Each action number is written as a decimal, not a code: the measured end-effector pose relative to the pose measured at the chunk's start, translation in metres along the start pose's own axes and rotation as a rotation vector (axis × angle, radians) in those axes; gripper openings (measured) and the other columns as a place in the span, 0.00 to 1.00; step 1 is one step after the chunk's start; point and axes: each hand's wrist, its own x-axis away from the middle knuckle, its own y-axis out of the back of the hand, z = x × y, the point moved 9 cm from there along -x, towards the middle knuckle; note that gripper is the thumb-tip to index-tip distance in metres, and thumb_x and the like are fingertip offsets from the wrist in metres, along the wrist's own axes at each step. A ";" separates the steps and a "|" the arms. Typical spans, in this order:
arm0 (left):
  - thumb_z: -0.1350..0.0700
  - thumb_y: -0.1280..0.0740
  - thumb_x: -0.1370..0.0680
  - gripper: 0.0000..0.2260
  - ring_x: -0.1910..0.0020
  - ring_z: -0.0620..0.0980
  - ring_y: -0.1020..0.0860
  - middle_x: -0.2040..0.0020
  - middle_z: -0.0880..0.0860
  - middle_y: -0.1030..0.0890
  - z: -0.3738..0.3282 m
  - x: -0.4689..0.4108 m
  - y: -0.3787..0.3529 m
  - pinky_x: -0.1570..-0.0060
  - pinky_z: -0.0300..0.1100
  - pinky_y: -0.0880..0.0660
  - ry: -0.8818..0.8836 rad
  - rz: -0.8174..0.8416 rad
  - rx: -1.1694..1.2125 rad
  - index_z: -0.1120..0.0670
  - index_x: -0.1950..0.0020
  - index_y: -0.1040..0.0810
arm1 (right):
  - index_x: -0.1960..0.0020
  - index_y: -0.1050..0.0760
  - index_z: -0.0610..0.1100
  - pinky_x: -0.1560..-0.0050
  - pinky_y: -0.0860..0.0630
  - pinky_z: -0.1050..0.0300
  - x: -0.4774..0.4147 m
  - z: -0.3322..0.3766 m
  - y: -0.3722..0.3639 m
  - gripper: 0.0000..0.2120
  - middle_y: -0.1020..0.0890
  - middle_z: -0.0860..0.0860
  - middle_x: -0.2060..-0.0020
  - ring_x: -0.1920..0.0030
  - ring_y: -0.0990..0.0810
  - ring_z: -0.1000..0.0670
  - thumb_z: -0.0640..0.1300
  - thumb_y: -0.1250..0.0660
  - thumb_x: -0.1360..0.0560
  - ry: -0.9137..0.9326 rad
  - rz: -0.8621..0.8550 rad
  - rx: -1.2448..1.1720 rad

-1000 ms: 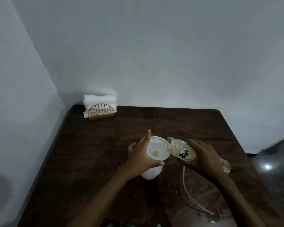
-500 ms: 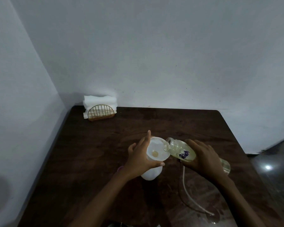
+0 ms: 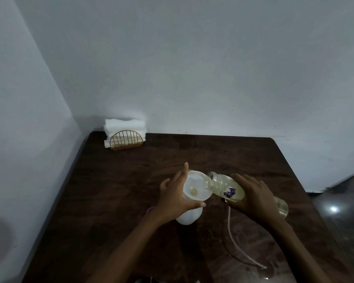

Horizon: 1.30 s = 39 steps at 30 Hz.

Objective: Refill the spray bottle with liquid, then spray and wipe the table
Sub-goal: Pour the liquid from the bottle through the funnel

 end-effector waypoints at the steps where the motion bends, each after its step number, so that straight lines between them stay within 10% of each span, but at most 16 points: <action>1: 0.41 0.27 0.34 0.50 0.28 0.43 0.42 0.26 0.45 0.41 0.001 0.000 0.000 0.28 0.50 0.54 0.001 0.001 0.000 0.47 0.25 0.58 | 0.45 0.25 0.48 0.62 0.28 0.53 0.000 0.000 0.001 0.29 0.19 0.51 0.59 0.60 0.20 0.46 0.54 0.22 0.44 -0.001 0.000 -0.002; 39: 0.41 0.27 0.34 0.50 0.28 0.44 0.45 0.26 0.45 0.42 -0.001 0.001 0.001 0.28 0.47 0.56 0.017 -0.003 0.002 0.47 0.25 0.59 | 0.45 0.25 0.49 0.63 0.27 0.53 0.000 0.002 0.005 0.31 0.20 0.52 0.59 0.61 0.21 0.47 0.54 0.22 0.45 0.005 0.015 0.035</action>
